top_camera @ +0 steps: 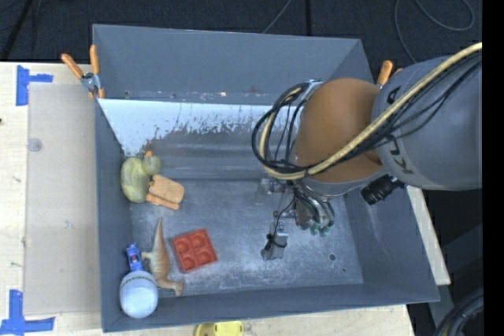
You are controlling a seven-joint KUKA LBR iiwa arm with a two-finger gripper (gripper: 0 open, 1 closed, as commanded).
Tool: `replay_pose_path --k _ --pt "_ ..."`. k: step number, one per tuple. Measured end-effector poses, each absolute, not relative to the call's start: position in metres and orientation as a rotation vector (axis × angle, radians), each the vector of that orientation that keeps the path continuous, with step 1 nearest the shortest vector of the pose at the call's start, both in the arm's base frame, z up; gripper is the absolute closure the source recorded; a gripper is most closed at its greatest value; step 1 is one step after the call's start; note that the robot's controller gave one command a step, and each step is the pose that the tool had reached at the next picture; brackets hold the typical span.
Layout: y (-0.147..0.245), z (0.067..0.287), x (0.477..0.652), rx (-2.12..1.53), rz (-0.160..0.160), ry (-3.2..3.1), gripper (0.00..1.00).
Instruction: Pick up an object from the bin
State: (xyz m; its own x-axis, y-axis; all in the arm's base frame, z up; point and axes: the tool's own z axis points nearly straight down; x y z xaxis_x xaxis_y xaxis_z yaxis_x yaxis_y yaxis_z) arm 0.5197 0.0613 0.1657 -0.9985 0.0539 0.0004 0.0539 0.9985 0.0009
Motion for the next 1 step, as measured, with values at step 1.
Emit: replay_pose_path --k 1 --pt "0.0729 0.1305 0.5079 0.23 -0.004 -3.135 0.0"
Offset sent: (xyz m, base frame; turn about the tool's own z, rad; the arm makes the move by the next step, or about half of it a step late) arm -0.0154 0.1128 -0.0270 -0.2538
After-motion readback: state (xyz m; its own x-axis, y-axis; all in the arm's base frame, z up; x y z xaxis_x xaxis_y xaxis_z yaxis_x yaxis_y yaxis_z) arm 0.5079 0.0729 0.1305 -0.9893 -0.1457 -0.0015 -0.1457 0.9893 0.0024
